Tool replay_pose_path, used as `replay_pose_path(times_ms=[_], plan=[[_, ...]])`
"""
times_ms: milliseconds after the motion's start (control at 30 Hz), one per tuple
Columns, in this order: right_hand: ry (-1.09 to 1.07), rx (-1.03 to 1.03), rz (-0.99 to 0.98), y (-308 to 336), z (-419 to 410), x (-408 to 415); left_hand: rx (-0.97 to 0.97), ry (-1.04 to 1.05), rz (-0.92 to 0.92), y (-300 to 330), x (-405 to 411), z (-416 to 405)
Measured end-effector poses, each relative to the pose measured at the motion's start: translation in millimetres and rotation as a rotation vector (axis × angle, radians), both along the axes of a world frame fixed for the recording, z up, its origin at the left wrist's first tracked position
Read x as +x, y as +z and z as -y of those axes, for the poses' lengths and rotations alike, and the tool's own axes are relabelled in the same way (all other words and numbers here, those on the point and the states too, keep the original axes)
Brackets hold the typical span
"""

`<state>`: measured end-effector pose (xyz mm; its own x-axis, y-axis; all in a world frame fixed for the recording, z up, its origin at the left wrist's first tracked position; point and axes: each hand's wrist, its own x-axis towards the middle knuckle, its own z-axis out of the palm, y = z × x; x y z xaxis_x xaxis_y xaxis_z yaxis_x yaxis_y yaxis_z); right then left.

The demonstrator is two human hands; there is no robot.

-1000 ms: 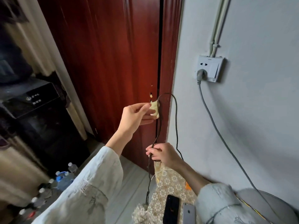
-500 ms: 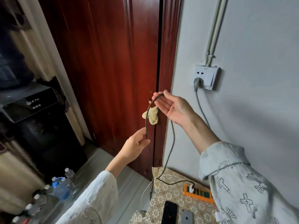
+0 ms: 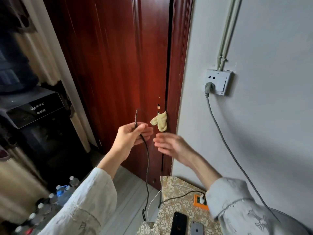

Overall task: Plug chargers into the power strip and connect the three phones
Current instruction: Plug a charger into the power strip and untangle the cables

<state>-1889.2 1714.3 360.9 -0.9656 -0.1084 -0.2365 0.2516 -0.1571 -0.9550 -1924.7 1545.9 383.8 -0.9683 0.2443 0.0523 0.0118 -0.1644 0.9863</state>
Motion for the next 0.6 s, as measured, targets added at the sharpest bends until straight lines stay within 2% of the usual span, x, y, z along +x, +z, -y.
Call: replay_pose_path(times_ms=[100, 200, 267, 367, 533, 600], plan=[[0.276, 0.291, -0.055, -25.1, 25.6, 7.9, 0.152, -0.019, 0.048, 22.6, -11.3, 4.4], [0.275, 0.535, -0.136, -38.9, 45.6, 11.1, 0.197, -0.004, 0.048, 40.6, -22.3, 12.6], [0.249, 0.623, -0.180, -44.6, 45.9, 11.8, 0.204, 0.019, 0.037, 48.5, -29.5, 21.7], [0.226, 0.601, -0.195, -40.2, 37.9, 5.5, 0.187, 0.009, 0.068, 47.8, -35.0, 35.9], [0.087, 0.338, -0.247, -0.7, 33.7, -15.6, -0.058, -0.009, 0.215, -6.6, -18.8, 41.4], [0.050, 0.262, -0.266, 18.2, 30.6, -23.9, -0.165, -0.116, 0.234, -32.3, -2.5, 39.1]])
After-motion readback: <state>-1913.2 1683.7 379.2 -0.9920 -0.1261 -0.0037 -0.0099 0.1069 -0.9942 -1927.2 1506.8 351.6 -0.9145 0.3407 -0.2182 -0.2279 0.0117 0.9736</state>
